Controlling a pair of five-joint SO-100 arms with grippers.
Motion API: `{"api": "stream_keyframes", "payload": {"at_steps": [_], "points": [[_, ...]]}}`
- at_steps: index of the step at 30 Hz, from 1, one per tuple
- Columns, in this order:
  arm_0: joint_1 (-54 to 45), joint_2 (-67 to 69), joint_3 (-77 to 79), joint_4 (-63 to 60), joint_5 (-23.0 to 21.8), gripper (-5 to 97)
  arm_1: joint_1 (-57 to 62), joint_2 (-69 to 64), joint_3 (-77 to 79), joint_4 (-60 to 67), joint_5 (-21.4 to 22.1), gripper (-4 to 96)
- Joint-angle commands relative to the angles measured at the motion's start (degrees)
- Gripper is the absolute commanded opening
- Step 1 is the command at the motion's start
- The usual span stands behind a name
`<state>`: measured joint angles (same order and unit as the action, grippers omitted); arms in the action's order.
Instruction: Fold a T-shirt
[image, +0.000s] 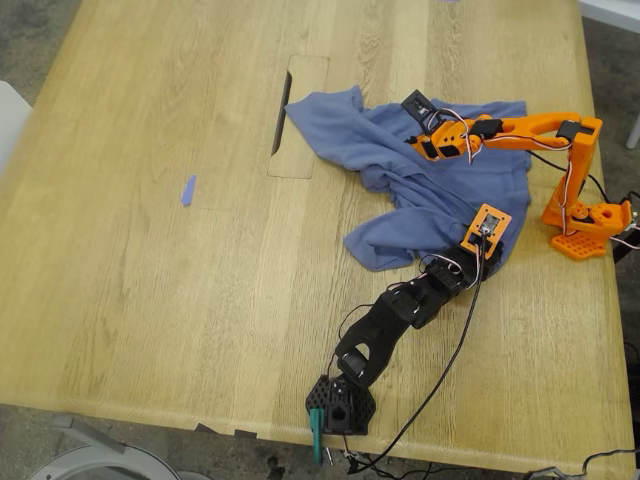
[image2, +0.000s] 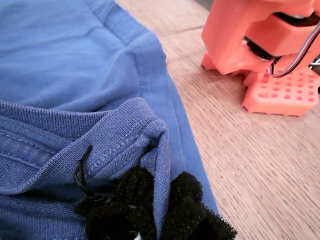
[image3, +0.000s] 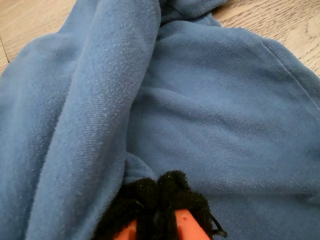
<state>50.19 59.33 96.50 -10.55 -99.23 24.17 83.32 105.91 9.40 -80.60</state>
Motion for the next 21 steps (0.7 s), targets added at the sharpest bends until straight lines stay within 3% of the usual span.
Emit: {"api": "stream_keyframes", "payload": {"at_steps": [1, 7, 10, 21], "points": [[3.7, 0.3, -3.7, 0.6, -0.9, 0, 2.5, 0.8, -1.1, -1.5, 0.3, 0.0], [3.4, 0.1, -5.2, 1.3, 2.0, 0, 3.1, 1.1, -1.1, -1.0, 0.3, 0.0], [4.1, 0.4, -6.1, 1.3, 2.2, 6, 3.2, 1.2, -1.0, -0.9, 0.4, 0.0], [4.5, 0.3, -6.7, 1.8, 3.6, 57, 2.5, 5.0, 3.9, -0.7, 0.4, 0.1]]}}
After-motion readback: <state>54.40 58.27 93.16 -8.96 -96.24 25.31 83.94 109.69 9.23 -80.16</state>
